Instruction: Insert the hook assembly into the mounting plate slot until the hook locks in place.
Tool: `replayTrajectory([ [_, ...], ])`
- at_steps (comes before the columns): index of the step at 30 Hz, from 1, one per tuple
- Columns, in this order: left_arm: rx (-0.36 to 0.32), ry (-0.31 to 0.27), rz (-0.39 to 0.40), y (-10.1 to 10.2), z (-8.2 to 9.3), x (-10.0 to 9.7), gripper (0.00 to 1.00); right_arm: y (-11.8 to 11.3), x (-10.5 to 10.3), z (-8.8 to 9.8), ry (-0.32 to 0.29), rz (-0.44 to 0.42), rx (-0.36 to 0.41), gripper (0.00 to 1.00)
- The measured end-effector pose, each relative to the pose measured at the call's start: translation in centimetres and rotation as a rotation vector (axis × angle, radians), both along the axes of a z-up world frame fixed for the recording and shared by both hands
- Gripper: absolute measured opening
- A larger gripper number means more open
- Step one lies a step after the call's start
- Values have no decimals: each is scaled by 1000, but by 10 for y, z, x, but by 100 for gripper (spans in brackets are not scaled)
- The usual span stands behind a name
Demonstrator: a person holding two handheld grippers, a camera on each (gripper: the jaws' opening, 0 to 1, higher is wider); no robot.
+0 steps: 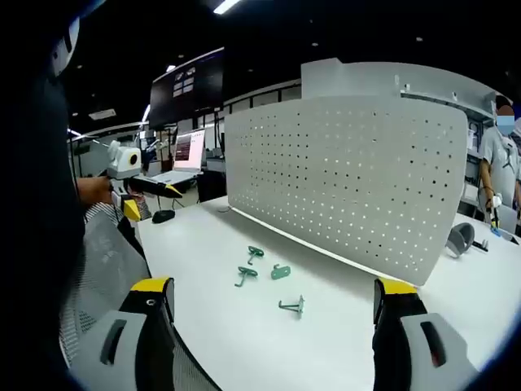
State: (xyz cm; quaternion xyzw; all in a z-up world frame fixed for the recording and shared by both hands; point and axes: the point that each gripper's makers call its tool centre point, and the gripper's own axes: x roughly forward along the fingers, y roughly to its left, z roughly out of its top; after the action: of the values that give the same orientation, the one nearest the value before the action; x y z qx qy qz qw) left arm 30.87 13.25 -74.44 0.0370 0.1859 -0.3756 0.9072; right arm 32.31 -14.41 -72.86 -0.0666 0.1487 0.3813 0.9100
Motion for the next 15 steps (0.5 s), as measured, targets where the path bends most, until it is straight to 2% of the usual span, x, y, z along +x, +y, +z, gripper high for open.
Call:
replayTrajectory([
  [15,3,-5,10,-2,6,-5,96,6,0,1,0,18,6,100],
])
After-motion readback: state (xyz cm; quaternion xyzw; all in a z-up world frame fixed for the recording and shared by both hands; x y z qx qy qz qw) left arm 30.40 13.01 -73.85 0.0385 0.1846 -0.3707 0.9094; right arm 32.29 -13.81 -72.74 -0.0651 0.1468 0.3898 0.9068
